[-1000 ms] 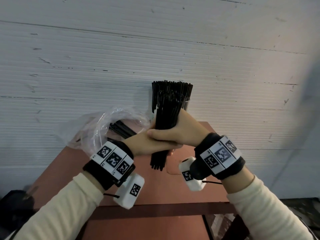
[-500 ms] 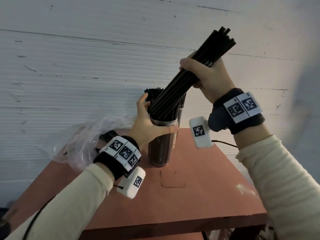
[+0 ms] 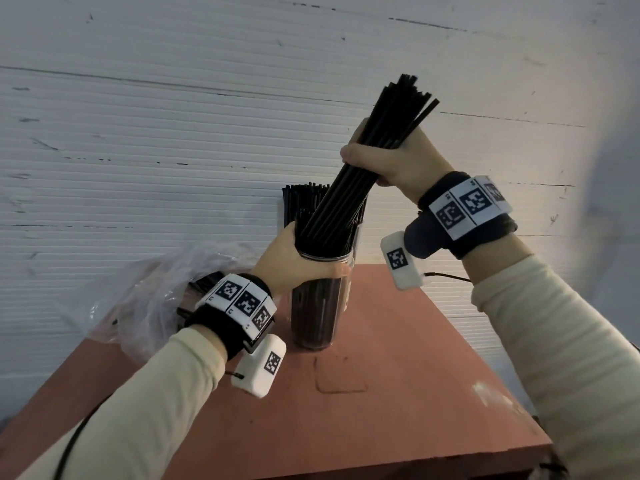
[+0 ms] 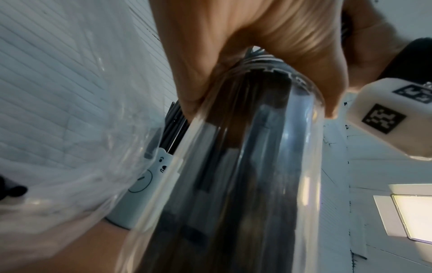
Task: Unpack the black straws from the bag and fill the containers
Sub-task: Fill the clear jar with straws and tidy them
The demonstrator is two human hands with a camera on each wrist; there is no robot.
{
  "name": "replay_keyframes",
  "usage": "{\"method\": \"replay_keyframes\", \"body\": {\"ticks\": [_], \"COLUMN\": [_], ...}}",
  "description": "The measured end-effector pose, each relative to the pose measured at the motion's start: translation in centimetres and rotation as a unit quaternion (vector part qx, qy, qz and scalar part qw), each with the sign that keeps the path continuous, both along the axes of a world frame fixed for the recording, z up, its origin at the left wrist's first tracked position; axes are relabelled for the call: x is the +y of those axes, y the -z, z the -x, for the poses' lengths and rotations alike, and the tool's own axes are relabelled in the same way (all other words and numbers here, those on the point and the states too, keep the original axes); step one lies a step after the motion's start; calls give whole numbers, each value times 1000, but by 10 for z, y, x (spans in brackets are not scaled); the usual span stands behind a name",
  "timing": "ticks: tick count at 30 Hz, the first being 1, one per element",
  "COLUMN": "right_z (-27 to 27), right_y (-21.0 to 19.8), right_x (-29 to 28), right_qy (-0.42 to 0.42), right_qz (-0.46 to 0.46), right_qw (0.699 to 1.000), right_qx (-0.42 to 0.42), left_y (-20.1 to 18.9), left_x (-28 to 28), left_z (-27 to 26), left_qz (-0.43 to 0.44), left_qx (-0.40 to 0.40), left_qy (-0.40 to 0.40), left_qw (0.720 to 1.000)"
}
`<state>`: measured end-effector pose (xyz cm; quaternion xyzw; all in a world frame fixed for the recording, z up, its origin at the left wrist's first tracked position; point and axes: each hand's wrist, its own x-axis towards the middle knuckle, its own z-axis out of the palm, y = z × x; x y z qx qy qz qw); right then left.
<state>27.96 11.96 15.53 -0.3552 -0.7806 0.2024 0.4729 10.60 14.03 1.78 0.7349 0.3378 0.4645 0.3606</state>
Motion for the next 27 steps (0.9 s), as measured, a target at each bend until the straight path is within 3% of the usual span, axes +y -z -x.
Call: {"method": "replay_keyframes", "body": {"ticks": [8,17,22,27], "right_z": [9,16,17,21], "right_y": [8,14,30,36], "right_x": [9,1,5,4], "right_qy": [7,9,10,12], "right_qz": [26,-10,35,51], "right_qw": [999,1000,998,997], "right_qx": [-34,0,-53,-52], "left_y": [6,12,18,11], "left_x": [1,11,15,-4], "left_z": [2,1,3,6], "left_qz": [4,28,51,99], "left_qx": [-21,-1,13,-1], "left_qy": [7,-20,-60,-62], "left_qw": [1000,999,997,993]}}
